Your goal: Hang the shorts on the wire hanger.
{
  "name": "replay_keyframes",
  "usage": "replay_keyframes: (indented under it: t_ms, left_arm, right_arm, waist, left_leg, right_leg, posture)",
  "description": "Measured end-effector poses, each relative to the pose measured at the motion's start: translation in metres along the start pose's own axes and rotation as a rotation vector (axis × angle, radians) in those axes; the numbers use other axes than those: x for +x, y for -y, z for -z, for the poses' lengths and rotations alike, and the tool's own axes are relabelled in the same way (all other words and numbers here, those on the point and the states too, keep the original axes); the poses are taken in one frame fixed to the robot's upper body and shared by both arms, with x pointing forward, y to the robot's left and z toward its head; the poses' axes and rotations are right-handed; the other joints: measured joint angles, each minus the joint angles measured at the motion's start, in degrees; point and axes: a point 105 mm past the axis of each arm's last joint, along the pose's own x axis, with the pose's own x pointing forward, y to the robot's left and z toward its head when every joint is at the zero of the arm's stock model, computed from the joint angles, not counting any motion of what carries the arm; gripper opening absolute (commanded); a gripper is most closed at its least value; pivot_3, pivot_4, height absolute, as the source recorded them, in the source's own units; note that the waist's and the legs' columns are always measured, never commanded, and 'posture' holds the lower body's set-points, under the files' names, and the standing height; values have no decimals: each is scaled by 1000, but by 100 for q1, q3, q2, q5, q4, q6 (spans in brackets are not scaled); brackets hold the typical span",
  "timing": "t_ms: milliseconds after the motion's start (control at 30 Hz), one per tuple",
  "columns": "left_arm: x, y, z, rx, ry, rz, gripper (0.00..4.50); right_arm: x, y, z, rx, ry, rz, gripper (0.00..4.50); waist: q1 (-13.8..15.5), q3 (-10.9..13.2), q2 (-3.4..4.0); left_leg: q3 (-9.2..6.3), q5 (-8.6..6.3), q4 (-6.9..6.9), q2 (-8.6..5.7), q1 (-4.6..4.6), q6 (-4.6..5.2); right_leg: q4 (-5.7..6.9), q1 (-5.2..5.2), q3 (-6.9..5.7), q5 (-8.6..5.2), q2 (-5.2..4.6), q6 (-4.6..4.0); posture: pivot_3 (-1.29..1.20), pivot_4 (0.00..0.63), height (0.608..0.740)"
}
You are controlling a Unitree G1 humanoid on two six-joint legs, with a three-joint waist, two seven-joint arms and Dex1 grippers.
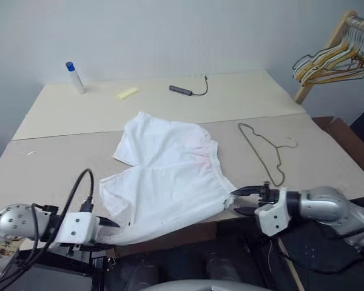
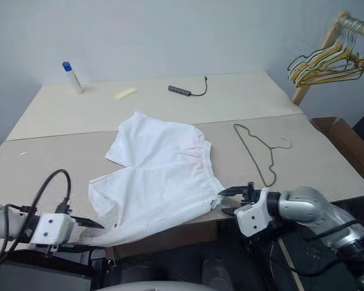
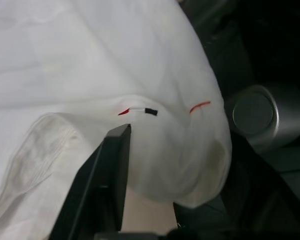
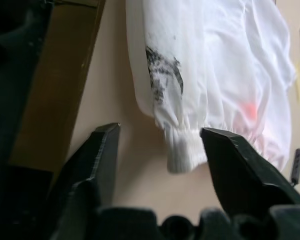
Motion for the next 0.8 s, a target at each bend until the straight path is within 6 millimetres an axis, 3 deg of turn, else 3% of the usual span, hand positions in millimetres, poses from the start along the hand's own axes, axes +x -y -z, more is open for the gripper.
replay_keyframes:
  t_ms: [67,167,300,433,567,800]
  left_arm:
    - [-10,-10,-4,-4,31,-39,2577]
    - [-23,-30,-17,-26,139,-123,2577]
    - [-61,-51,-61,-61,303,-215,2577]
    - [-79,-64,-96,-67,418,-240,2577]
    - [-77,-75,-106,-90,457,-272,2577]
    - [-32,-96,-133,-124,596,-260,2577]
  right_arm:
    - [-9,1,4,73,-27,5,4471]
    - [-22,13,14,256,-57,96,4471]
    - [-47,41,33,504,-90,303,4471]
    - [-63,47,63,688,-211,430,4471]
    - [-65,37,96,872,-404,493,4471]
    - [-48,37,140,1164,-617,599,4471]
  waist:
    - [24,10,-8]
    - [70,20,-18]
    - [43,36,-55]
    - [44,39,-31]
    - [15,39,-25]
    - [-66,35,-29]
  left_leg:
    - [0,0,1,1,0,0]
    - [1,0,3,1,-1,0]
    - [-5,-6,4,13,-19,-6]
    - [-2,-9,3,-6,-20,-6]
    - [17,-8,6,-7,-23,-8]
    - [12,-5,11,-18,-31,-11]
  right_leg:
    - [1,1,-1,-4,0,6]
    - [3,2,1,-9,0,14]
    - [2,-10,-7,5,8,-2]
    - [2,-10,-7,22,7,27]
    - [7,-8,-11,21,12,25]
    - [1,-6,-8,39,17,22]
  posture:
    - [5,31,740]
    - [-4,24,740]
    - [-17,16,740]
    - [-24,9,740]
    - [-28,5,740]
    - [-48,0,740]
